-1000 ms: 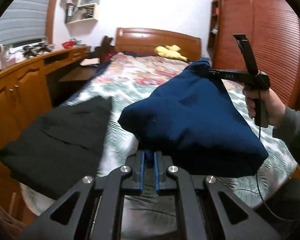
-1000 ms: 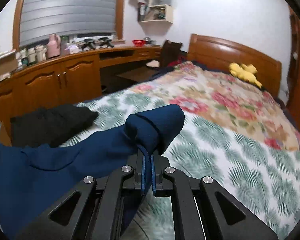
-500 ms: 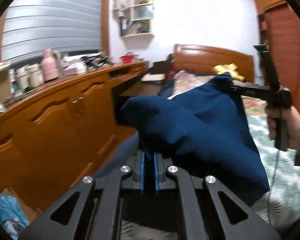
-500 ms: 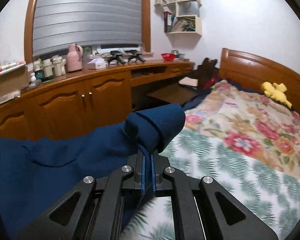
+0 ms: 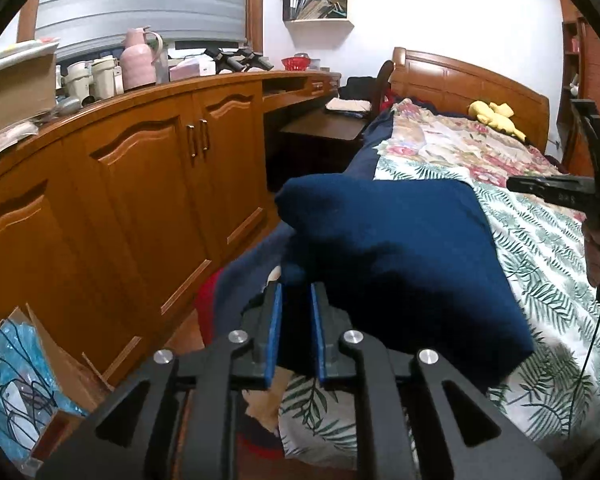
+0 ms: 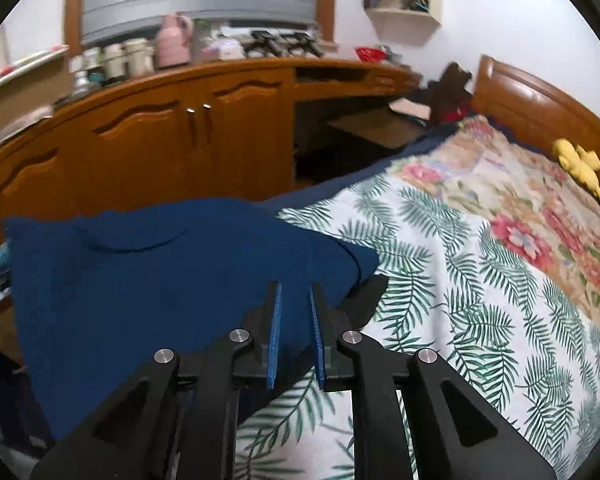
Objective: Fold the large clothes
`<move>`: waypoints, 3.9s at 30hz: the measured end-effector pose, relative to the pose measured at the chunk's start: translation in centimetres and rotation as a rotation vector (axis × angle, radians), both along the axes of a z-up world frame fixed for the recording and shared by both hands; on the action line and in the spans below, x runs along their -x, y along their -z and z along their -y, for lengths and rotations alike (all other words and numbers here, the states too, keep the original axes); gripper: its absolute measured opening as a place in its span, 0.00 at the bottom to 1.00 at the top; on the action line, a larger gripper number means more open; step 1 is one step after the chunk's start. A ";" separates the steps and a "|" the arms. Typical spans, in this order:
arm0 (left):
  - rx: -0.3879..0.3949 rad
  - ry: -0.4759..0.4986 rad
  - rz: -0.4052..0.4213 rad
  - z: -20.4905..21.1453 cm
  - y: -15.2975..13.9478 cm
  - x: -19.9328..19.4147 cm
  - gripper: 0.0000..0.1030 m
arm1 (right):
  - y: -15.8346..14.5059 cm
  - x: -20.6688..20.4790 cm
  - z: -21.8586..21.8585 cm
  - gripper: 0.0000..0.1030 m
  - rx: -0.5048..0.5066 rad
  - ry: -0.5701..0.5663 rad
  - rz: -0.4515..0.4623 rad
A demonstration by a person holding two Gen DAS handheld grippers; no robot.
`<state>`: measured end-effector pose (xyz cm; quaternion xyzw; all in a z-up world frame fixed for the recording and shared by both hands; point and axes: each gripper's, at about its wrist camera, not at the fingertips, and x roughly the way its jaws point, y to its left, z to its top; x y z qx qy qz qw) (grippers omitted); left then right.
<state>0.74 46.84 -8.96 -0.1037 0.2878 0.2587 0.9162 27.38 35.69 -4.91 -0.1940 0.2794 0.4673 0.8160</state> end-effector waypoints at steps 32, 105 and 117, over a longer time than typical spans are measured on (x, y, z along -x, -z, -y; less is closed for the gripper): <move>-0.137 0.149 0.111 20.0 -11.0 -2.2 0.33 | -7.7 10.7 22.7 0.59 -0.162 0.006 0.082; -0.079 0.530 0.251 47.2 -14.5 -3.2 0.34 | -9.6 20.5 56.1 0.77 -0.349 0.678 0.255; -0.071 0.530 0.244 47.1 -14.2 -3.1 0.34 | -9.4 20.7 56.0 0.77 -0.345 0.673 0.248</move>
